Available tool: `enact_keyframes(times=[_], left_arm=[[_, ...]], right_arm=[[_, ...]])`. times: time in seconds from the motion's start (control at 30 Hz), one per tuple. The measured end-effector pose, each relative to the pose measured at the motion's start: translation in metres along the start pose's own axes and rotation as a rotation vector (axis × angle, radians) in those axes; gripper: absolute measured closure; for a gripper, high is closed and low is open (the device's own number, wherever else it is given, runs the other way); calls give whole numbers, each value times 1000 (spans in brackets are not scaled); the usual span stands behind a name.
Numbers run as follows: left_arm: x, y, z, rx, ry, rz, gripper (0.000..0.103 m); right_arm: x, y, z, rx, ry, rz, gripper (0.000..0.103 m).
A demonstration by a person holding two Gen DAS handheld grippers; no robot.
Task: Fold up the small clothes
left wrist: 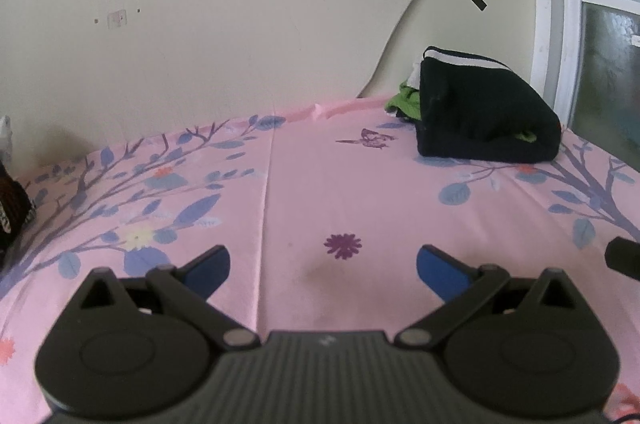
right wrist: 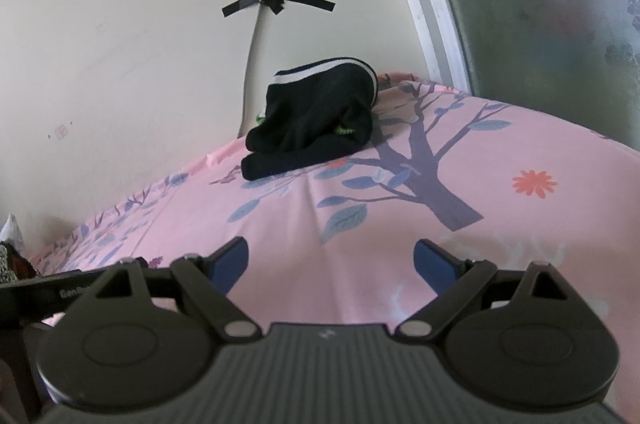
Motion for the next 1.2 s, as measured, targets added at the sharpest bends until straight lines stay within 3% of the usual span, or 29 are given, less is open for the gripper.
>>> enact_keyframes(times=[1.2], left_arm=[[-1, -1, 0, 27, 37, 15, 0]], right_arm=[[-2, 0, -1, 8, 2, 8, 14]])
Point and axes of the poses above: each gripper's, at about its wrist camera, not at the fingertips, and x roughly the way its jaws point, z to its right, y to its top, the point moved 2 cm from there along x, roughly the way its jaws point, and after that the axes turned 14 degrees about y, right-handed, at the moved point
